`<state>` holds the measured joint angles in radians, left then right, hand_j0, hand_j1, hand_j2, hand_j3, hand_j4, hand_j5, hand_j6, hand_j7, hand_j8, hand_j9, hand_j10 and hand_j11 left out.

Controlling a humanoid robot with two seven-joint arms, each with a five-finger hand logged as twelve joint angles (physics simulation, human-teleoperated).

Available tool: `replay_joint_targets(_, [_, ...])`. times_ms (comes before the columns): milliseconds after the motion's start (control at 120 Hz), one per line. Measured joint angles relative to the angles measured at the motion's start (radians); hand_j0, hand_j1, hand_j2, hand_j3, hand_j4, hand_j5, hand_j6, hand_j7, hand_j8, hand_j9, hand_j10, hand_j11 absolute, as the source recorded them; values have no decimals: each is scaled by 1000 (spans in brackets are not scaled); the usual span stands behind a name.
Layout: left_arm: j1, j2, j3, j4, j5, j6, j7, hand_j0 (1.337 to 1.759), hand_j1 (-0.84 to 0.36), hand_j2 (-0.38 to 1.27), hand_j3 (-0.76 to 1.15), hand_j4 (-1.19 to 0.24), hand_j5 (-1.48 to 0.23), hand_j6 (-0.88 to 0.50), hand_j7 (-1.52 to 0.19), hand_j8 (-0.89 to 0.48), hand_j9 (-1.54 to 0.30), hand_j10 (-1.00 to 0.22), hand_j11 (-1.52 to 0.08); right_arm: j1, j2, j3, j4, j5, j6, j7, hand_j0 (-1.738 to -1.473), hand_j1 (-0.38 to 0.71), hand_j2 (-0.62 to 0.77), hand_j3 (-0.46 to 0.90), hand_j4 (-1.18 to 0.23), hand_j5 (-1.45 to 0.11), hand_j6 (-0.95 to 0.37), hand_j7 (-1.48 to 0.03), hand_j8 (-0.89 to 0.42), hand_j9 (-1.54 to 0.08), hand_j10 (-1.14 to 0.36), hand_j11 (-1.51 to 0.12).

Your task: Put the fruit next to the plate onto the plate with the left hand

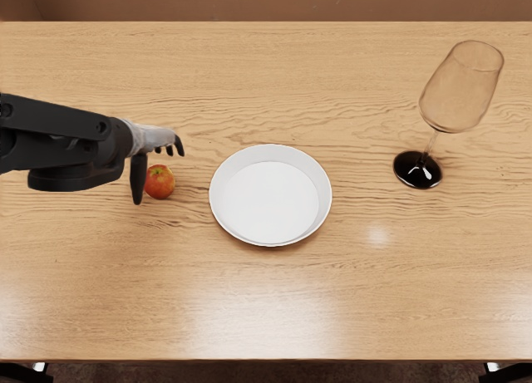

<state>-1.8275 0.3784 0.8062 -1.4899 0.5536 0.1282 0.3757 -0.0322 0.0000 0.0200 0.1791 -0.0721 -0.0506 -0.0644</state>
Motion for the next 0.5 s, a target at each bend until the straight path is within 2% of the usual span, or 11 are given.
replay_joint_targets(500, [61, -58, 24, 73, -2, 29, -3, 1658, 50, 51, 0, -250, -324, -251, -324, -250, -324, -250, -324, 0, 0, 0, 0, 0, 0, 0, -1658, -318, -5, 0, -26, -34, -26, -34, -26, -34, -26, -34])
